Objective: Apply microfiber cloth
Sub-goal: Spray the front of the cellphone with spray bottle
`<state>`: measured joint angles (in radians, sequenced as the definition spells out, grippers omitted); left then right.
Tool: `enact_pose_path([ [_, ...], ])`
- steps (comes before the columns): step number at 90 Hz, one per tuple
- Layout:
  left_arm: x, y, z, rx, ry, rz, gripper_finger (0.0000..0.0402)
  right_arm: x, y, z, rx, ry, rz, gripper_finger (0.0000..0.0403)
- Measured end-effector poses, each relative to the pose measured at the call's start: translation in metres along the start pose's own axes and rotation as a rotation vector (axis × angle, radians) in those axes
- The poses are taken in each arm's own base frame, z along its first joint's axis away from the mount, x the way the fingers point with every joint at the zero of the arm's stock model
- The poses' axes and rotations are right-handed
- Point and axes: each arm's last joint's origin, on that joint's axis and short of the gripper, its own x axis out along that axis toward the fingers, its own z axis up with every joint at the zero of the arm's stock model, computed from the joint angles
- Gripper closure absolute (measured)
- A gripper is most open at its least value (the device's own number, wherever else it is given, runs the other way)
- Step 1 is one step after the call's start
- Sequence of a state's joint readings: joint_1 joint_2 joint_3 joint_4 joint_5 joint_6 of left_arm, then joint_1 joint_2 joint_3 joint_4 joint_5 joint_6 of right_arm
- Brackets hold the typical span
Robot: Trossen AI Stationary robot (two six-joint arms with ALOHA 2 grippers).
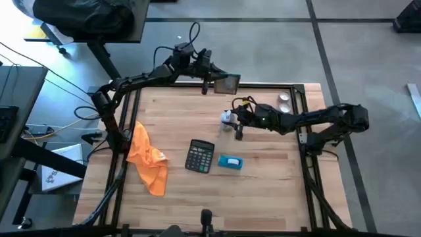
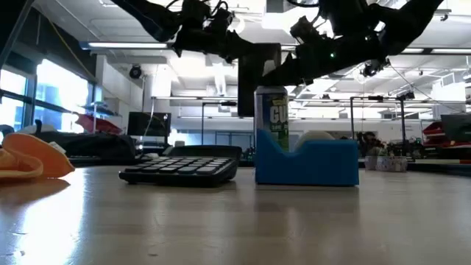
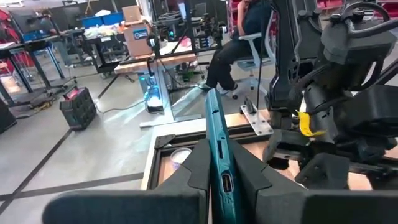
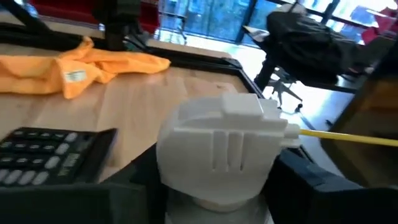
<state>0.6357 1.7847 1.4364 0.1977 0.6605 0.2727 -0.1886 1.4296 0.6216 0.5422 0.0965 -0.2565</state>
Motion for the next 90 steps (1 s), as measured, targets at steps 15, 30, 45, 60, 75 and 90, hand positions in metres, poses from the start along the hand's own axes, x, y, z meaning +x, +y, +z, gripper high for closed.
enact_pose_path([
  [15, 0.0, 0.0, 0.0, 0.0, 0.0, -0.001, 0.0392, 0.0, -0.001, -0.001, 0.036, 0.004, -0.003, 0.0233],
  [30, 0.0, 0.0, 0.0, -0.002, 0.0, 0.0, 0.0392, 0.0, -0.003, -0.001, 0.106, -0.005, 0.042, 0.0233],
  [45, 0.0, 0.0, 0.0, -0.002, -0.001, -0.001, 0.0392, 0.0, -0.002, 0.0, 0.109, -0.016, 0.06, 0.0233],
  [60, 0.0, 0.0, -0.001, 0.024, -0.024, -0.064, 0.0392, 0.0, 0.0, 0.001, 0.097, -0.033, 0.114, 0.0225],
  [75, -0.001, 0.013, -0.015, -0.012, -0.055, -0.131, 0.0392, 0.0, 0.0, 0.002, 0.106, -0.044, 0.118, 0.0136],
  [90, 0.004, 0.025, -0.031, -0.023, -0.125, -0.203, 0.0392, 0.0, 0.0, 0.002, 0.103, -0.048, 0.118, 0.0175],
])
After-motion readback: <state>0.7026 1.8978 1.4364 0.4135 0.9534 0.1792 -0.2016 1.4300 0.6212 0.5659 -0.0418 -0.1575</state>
